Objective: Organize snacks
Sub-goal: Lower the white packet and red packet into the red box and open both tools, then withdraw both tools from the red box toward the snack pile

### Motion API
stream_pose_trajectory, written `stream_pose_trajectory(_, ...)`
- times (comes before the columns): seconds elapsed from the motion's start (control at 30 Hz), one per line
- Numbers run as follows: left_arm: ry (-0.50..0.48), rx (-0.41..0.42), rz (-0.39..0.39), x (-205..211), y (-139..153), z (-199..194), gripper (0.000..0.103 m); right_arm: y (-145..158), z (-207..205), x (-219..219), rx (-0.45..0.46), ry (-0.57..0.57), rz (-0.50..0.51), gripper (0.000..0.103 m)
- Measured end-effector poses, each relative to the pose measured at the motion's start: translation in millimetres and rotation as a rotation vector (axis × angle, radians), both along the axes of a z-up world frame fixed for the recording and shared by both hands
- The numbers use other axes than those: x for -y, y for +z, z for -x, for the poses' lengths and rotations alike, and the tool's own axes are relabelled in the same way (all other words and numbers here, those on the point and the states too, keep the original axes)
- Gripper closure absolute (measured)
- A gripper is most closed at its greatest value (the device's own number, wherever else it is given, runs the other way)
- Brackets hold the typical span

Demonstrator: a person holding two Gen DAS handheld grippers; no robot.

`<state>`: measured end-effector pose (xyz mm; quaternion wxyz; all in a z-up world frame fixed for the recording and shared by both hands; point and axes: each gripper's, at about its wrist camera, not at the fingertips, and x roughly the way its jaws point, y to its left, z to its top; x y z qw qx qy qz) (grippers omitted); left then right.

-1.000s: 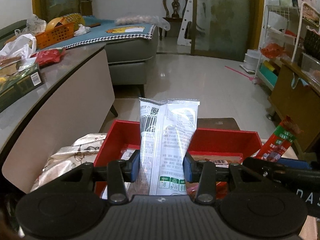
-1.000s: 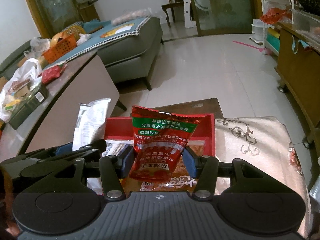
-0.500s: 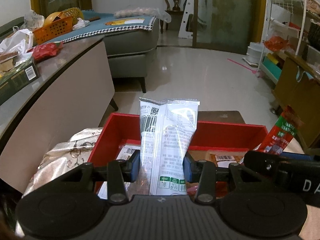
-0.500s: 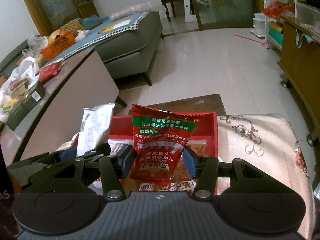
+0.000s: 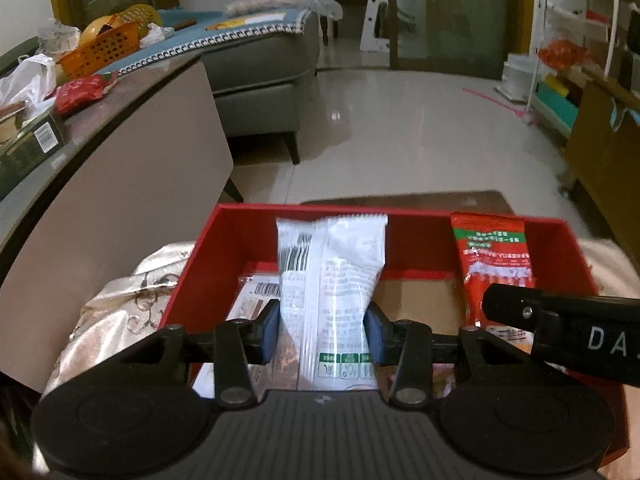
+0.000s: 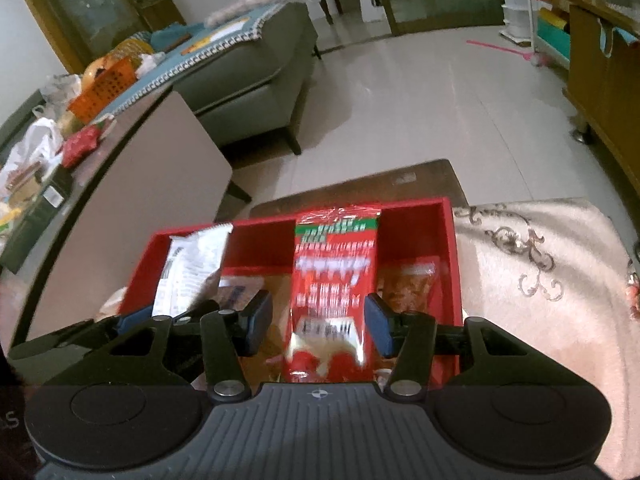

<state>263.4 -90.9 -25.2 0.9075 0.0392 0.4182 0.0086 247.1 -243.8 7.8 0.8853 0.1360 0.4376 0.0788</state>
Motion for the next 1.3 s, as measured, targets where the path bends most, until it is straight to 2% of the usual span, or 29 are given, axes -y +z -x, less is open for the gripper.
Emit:
stream_pose_trajectory(0.1,0.011,-0.016,-0.024,0.7,-2.9,-2.0,0.049,-6.8,-3.3,0.9,-0.025,-0.01,0.001,0.041)
stream_pose_trajectory(0.23,0.001,-0.019,-0.017,-0.1,2.1,0.2,0.038,-4.6,0.3,4.9,-0.029,-0.018,0.019,0.032)
stream_pose_trajectory(0.4,-0.011,-0.027,0.04,-6.4,15.0,9.5,0.037,8.5,9.2,9.2,-0.017,-0.017,0.036,0.025)
stream_pose_trajectory(0.6,-0.03,0.0,0.094,-13.0,40.9,40.9,0.036,37.9,28.7,9.9,0.016,-0.005,0.049,0.017)
stream_pose_trajectory(0.77,-0.063,0.017,0.103,-23.9,58.1,77.0,0.035,71.1,61.4,12.1,0.073,0.007,0.041,0.015)
stream_pose_trajectory(0.87,-0.095,-0.005,0.128,-33.4,60.4,102.2,0.035,80.7,87.4,15.5,0.089,0.016,0.063,0.012)
stream_pose_trajectory(1.0,-0.137,-0.042,0.115,-39.7,55.5,135.7,0.035,74.3,119.9,23.2,0.058,0.004,0.096,0.012)
stream_pose_trajectory(1.2,-0.165,-0.17,0.174,-48.1,33.4,187.8,0.034,51.9,152.9,24.1,-0.031,0.004,0.094,0.012)
stream_pose_trajectory(1.3,-0.153,-0.232,0.208,-49.1,22.4,211.4,0.034,42.1,161.3,9.3,-0.057,0.07,0.108,0.012)
